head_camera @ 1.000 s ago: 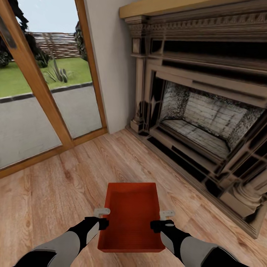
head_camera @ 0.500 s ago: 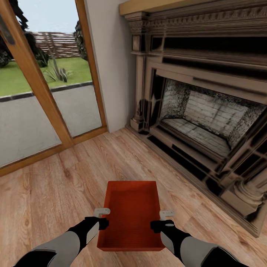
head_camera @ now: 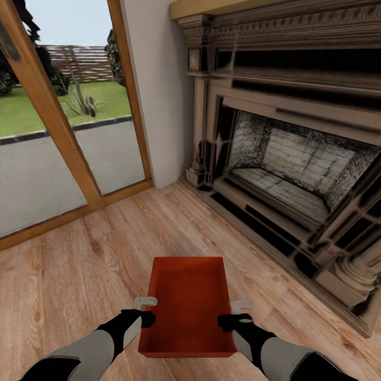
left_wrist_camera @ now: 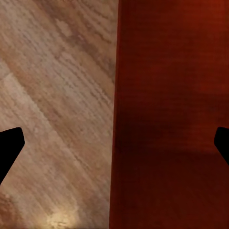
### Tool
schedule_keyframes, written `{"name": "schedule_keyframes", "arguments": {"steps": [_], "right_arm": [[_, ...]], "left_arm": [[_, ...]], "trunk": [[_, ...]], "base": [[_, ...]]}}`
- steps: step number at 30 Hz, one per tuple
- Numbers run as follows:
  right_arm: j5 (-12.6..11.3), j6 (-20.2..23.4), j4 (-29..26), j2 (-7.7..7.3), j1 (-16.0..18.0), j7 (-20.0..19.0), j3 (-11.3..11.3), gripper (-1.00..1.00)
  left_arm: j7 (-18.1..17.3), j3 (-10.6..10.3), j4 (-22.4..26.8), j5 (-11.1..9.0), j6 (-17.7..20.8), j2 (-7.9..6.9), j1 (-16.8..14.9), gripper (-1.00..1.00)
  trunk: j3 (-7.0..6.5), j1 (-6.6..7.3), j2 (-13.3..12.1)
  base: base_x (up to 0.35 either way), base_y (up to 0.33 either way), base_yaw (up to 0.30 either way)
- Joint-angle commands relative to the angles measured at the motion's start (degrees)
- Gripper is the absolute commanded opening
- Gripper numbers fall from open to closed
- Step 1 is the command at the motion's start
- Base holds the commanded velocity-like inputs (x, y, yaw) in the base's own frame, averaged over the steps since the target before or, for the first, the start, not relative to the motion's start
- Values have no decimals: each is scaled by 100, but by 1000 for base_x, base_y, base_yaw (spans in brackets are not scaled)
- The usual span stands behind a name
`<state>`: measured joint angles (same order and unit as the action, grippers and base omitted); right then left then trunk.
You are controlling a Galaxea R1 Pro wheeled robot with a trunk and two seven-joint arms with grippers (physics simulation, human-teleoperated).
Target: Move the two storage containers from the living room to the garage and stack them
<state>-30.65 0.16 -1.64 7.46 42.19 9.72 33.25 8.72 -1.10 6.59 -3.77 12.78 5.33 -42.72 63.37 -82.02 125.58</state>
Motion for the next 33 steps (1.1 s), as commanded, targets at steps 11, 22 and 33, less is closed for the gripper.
{"name": "schedule_keyframes", "arguments": {"steps": [11,22,33], "right_arm": [[-51,2,-3,-66,2,22,50,100],[-46,2,-2,-60,3,22,50,100],[-46,2,-3,-61,3,22,50,100]], "left_arm": [[24,-13,12,-45,32,-6,1,100],[24,-13,9,-41,32,-6,0,100],[24,-13,9,-42,32,-6,2,100]], "trunk": [[4,1,2],[130,-153,282],[327,-394,723]], "base": [[0,0,0],[0,0,0],[0,0,0]]}}
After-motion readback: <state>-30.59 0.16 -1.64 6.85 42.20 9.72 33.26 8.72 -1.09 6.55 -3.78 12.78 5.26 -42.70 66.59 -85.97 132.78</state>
